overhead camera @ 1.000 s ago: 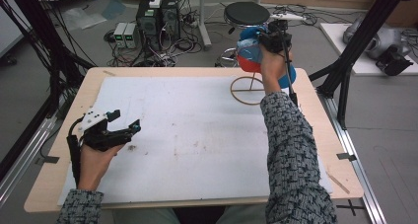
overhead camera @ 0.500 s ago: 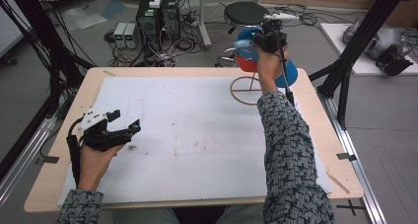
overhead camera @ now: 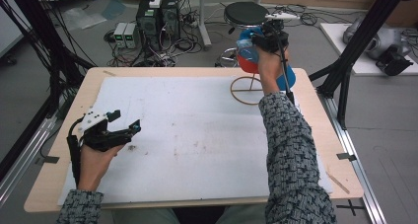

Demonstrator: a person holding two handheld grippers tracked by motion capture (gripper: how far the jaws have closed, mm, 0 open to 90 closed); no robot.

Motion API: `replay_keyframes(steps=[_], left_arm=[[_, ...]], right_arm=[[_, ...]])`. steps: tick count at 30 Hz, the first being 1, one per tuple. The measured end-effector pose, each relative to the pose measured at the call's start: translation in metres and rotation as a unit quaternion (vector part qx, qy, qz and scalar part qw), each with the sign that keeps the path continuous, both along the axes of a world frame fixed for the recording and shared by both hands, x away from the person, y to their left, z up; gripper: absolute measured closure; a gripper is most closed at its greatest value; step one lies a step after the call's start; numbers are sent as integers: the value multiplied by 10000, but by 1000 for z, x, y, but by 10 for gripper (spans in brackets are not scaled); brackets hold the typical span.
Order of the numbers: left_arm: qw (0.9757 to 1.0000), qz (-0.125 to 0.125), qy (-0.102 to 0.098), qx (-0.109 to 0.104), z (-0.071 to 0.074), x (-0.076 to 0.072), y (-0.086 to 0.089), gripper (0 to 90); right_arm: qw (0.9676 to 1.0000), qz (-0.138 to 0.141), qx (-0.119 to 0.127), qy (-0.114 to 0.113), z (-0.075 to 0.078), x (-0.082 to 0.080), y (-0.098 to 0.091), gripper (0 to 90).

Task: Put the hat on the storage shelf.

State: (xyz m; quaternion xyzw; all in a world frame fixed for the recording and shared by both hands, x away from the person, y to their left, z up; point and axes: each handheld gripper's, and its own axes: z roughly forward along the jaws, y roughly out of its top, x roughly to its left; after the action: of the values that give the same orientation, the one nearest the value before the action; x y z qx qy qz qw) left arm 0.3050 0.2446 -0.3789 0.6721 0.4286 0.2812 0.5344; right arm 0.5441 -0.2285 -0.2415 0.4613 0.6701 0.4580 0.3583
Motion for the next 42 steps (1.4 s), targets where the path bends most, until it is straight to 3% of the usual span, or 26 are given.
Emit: replay_keyframes(steps=[10, 17, 27, 33, 42], left_arm=[[10000, -3, -16, -11, 0, 0, 0, 175], [10000, -10, -16, -12, 1, 0, -1, 175], [10000, -13, -21, -17, 1, -1, 0, 175], [10000, 13, -30, -6, 2, -1, 1, 175], [10000, -14, -33, -13, 3, -2, 0, 175]], right_arm=[[10000, -19, 54, -7, 1, 0, -3, 487], [9998, -105, 114, 110, 2, 0, -10, 435], [9998, -101, 147, 53, 7, -5, -13, 365], [9994, -45, 338, 0, 15, -15, -19, 294], [9967, 19, 770, -238, 21, -45, -34, 226]])
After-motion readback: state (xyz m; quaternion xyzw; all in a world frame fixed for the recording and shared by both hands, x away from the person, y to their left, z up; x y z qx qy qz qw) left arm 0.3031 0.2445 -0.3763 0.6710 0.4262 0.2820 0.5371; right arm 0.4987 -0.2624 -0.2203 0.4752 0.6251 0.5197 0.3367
